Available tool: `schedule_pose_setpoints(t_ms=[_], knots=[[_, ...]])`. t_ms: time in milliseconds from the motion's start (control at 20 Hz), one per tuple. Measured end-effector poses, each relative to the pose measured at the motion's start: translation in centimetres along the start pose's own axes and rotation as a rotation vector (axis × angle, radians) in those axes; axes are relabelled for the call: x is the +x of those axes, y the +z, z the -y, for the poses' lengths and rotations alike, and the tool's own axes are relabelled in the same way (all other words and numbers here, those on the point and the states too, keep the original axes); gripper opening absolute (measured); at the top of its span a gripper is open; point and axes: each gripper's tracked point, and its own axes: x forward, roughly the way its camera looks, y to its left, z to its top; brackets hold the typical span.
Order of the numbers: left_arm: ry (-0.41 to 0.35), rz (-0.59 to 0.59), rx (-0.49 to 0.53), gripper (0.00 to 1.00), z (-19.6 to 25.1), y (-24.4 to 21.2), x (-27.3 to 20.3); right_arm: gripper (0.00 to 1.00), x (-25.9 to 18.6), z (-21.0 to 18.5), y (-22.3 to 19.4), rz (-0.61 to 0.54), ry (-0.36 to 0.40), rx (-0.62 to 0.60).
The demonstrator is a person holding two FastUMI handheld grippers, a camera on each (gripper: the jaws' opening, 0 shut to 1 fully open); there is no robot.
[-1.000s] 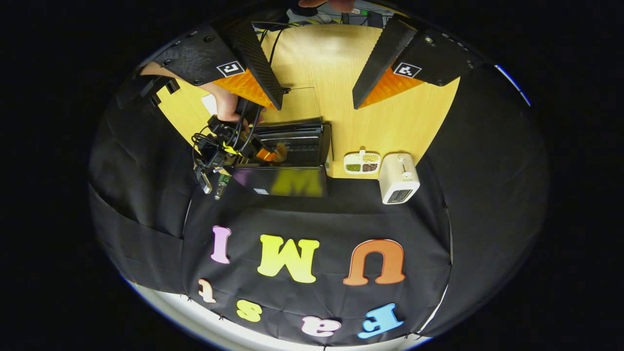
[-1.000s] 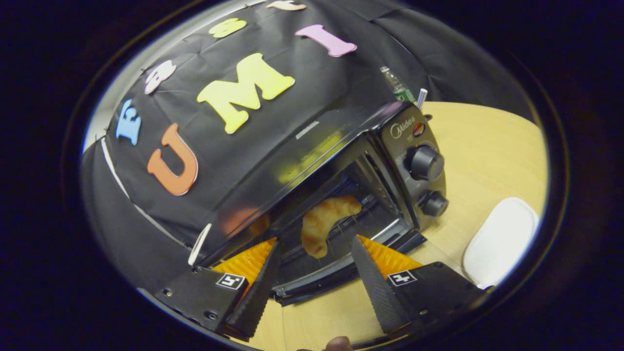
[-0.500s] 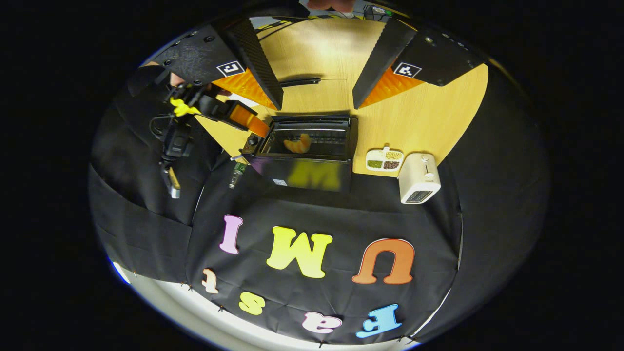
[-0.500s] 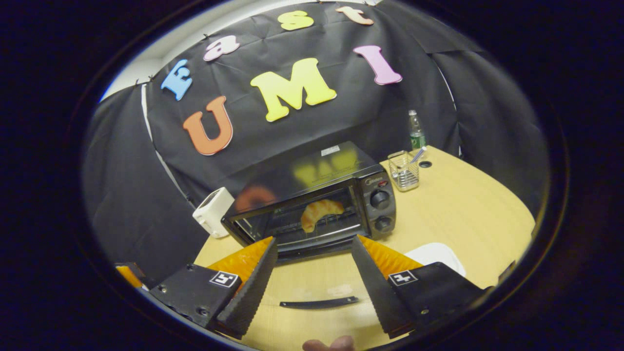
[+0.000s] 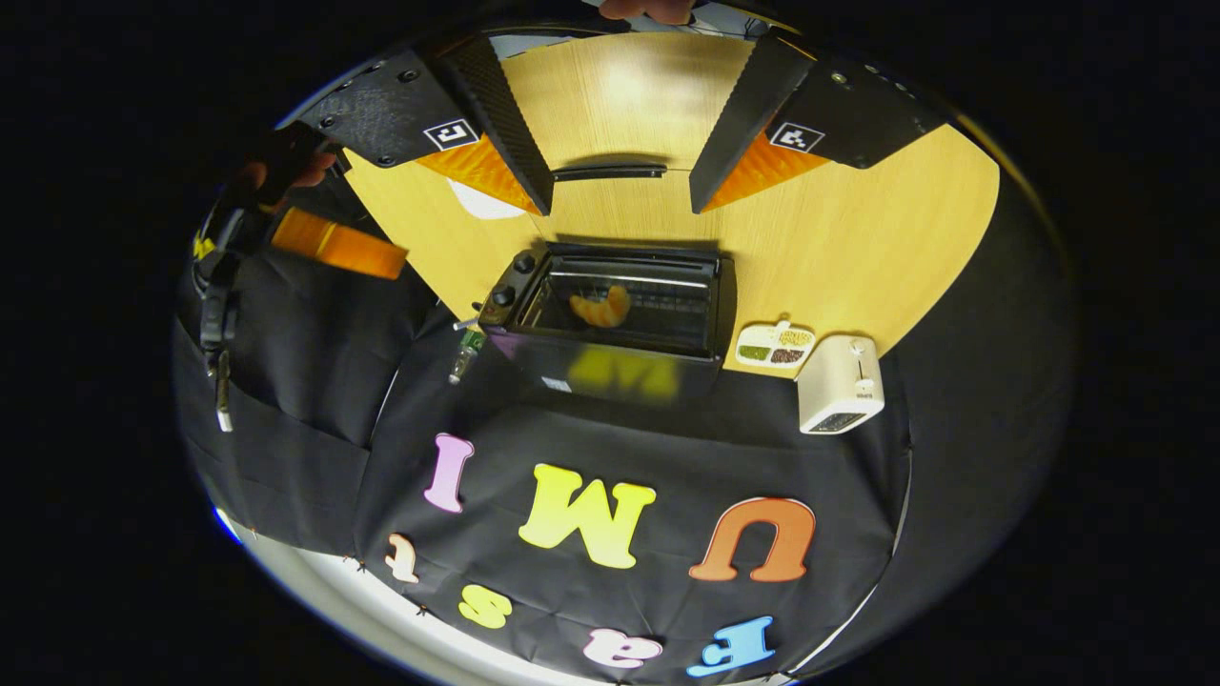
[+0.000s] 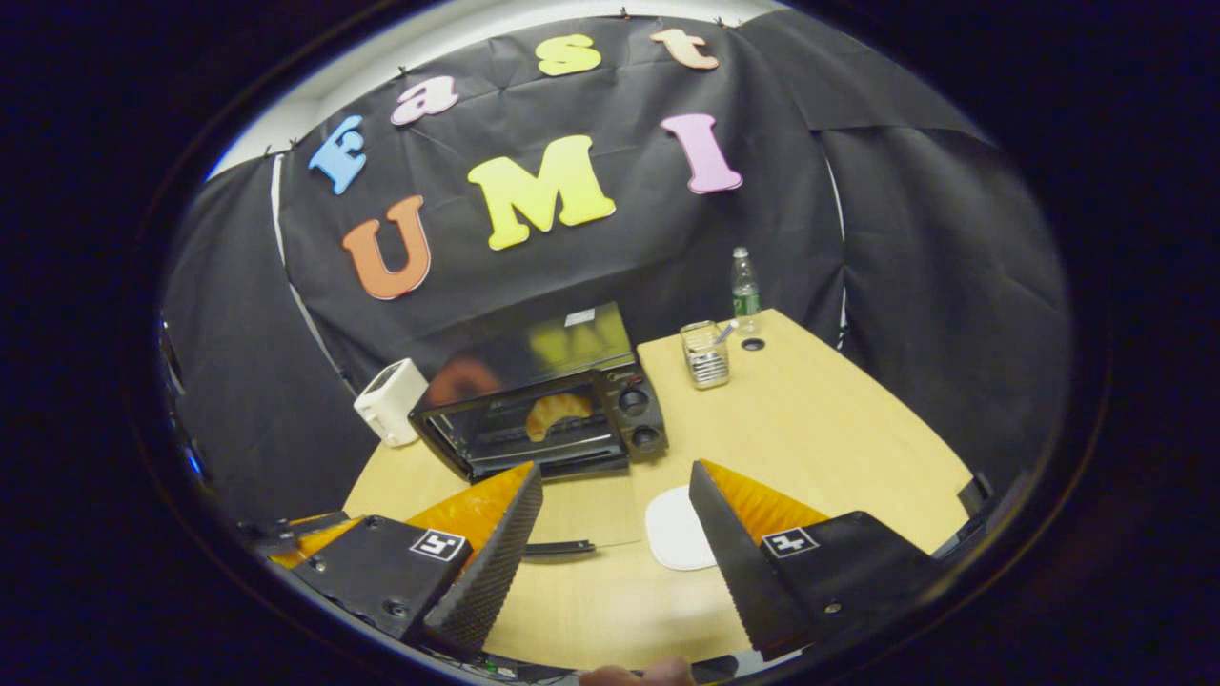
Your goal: Open the electric oven with the left hand, put the food in, and close the electric oven.
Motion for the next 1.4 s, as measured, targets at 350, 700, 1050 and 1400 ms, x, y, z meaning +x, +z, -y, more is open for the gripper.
schedule_pose_setpoints(t_ms=[350,700,1050,1400], knots=[[0.017,-0.160,-0.040,0.95,1.5,-9.2,6.7,0.96,-2.3,3.7,1.3,-0.003,-0.045,-0.033],[0.083,-0.259,-0.058,0.95,1.2,-14.7,12.5,0.96,-2.9,8.1,0.4,-0.058,-0.108,-0.080],[0.111,-0.271,0.033,0.95,1.1,-15.8,15.1,0.96,-3.3,10.9,0.7,-0.080,-0.163,-0.042],[0.112,-0.235,0.080,0.94,1.4,-15.1,15.4,0.96,-3.9,11.1,0.8,-0.084,-0.162,-0.054]])
